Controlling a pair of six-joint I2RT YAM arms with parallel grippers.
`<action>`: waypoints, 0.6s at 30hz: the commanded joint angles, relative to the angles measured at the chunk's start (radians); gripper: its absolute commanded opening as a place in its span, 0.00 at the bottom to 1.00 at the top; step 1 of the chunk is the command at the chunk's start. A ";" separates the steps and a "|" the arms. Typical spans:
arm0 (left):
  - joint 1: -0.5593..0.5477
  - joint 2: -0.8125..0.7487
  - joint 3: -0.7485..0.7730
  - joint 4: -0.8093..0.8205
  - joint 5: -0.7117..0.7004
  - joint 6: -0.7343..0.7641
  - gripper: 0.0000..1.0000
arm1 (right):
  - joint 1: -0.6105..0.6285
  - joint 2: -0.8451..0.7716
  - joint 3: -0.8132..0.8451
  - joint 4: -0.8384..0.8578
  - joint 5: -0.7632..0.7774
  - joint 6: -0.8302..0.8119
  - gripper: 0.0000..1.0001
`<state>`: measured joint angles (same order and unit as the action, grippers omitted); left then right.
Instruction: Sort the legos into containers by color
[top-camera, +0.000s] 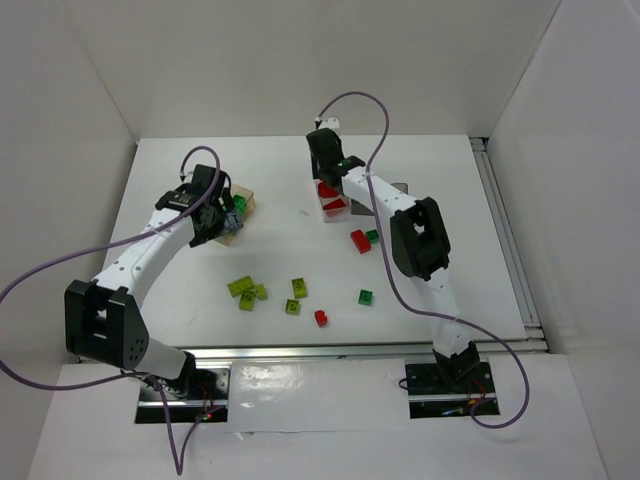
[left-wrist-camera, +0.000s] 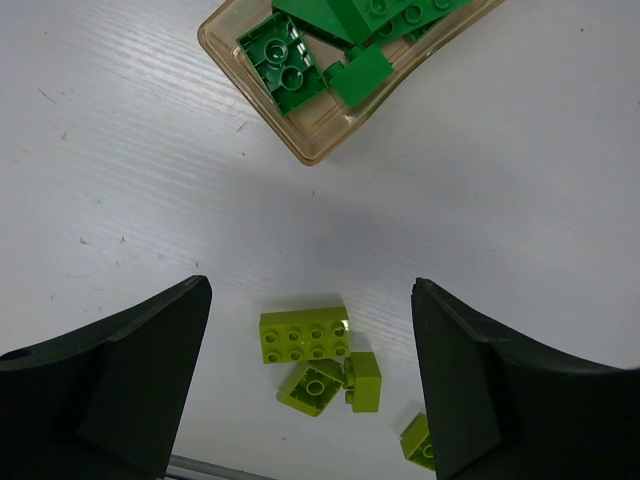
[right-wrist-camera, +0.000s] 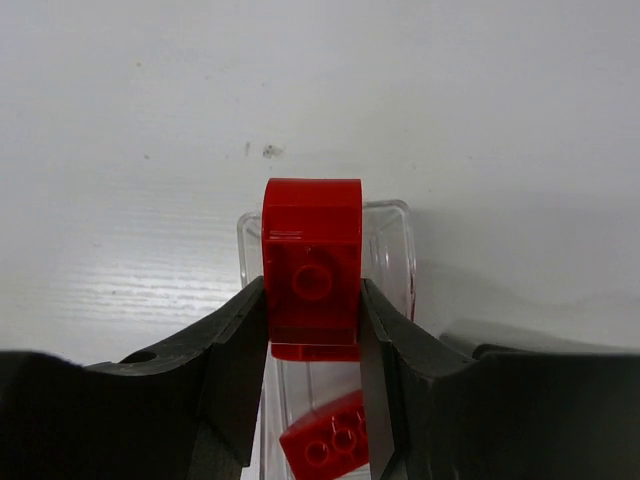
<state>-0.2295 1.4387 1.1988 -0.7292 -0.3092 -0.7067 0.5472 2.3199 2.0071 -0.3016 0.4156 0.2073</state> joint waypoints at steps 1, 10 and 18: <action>0.004 0.020 0.007 0.020 0.016 0.016 0.91 | -0.001 0.019 0.094 0.004 0.023 -0.014 0.40; 0.004 0.029 0.007 0.030 0.016 0.016 0.91 | -0.001 -0.068 -0.014 0.034 0.087 0.004 0.81; 0.004 -0.003 -0.004 0.030 0.025 0.016 0.91 | -0.001 -0.365 -0.364 0.101 0.091 0.063 0.76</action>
<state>-0.2295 1.4696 1.1984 -0.7136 -0.2890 -0.7067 0.5472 2.1323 1.7130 -0.2707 0.4858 0.2295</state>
